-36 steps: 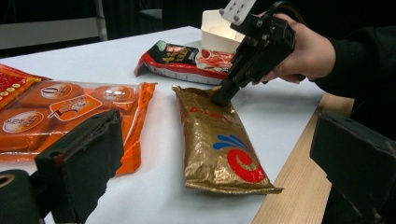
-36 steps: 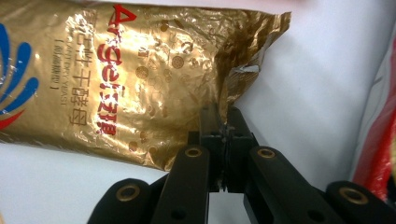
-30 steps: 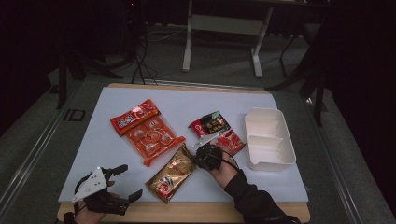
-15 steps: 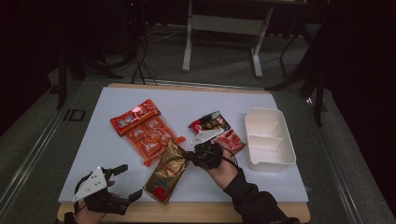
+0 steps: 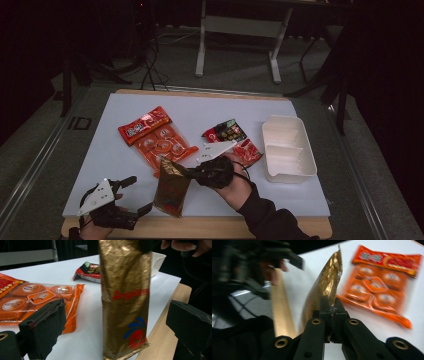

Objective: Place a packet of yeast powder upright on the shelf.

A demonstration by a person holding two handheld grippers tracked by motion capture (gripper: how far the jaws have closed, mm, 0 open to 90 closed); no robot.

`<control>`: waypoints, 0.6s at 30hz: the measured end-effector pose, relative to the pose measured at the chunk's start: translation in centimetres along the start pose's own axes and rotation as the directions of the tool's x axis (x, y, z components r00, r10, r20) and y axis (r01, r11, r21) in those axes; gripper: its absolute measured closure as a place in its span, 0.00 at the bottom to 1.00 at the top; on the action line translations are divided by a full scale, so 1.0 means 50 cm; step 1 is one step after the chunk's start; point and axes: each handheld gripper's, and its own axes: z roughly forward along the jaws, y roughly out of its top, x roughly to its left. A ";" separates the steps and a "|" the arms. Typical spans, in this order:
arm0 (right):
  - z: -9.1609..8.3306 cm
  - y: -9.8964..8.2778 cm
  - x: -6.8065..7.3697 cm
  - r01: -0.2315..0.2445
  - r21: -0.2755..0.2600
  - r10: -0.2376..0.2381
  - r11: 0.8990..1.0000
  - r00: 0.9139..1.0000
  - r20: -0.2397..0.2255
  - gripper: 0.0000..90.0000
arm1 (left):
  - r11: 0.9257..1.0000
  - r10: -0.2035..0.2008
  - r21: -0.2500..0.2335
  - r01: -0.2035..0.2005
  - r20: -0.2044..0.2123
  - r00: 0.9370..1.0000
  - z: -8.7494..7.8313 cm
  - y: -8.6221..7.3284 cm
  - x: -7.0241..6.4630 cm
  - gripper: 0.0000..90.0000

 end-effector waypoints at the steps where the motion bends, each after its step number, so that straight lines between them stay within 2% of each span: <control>1: -0.003 0.004 0.004 0.009 -0.007 -0.009 1.000 1.000 -0.002 1.00 | 1.000 -0.002 0.000 0.002 -0.001 1.000 0.000 0.000 0.000 0.03; 6: -0.015 0.017 0.010 0.047 -0.012 -0.047 0.999 0.999 -0.011 1.00 | 1.000 -0.003 0.001 0.003 -0.003 1.000 0.000 0.000 0.000 0.03; 11: -0.041 0.023 -0.002 0.044 -0.041 -0.044 0.998 0.999 -0.011 1.00 | 1.000 -0.006 0.002 0.006 -0.003 1.000 -0.001 -0.001 0.001 0.03; 14: -0.068 0.031 -0.012 0.064 -0.054 -0.063 0.996 0.998 0.021 1.00 | 1.000 -0.007 0.002 0.007 -0.004 1.000 -0.001 -0.001 0.001 0.03; 18: -0.107 0.042 -0.031 0.068 -0.074 -0.063 0.995 0.996 0.064 1.00 | 1.000 -0.010 0.002 0.010 -0.005 1.000 0.000 -0.002 0.001 0.03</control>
